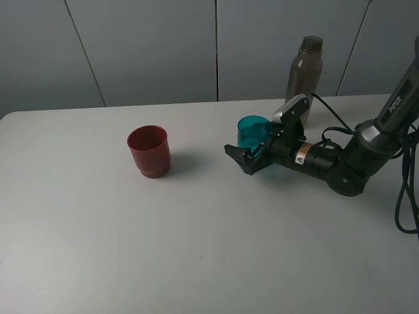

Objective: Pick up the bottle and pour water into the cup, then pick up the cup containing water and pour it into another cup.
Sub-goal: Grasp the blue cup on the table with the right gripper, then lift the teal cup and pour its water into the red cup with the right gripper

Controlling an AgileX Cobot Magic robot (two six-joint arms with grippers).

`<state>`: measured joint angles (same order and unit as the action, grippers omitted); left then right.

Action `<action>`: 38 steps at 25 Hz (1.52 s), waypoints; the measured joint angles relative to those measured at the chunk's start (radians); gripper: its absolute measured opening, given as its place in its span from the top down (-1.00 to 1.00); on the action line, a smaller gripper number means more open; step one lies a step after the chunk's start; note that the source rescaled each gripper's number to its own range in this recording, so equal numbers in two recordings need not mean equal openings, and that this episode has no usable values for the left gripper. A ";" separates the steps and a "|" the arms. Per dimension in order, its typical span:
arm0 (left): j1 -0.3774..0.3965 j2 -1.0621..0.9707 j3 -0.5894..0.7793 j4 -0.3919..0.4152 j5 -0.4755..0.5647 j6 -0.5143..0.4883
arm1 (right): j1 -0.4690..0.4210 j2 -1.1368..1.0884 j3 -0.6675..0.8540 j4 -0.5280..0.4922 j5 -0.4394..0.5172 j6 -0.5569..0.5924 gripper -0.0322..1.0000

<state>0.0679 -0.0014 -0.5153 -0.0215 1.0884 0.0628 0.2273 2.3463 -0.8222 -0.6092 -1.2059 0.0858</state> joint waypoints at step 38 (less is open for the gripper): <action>0.000 0.000 0.000 0.000 0.000 0.000 | 0.049 -0.323 -0.106 -0.167 0.264 0.265 0.83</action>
<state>0.0679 -0.0014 -0.5153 -0.0215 1.0884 0.0628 0.2768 2.0235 -0.9280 -0.7763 -0.9417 0.3504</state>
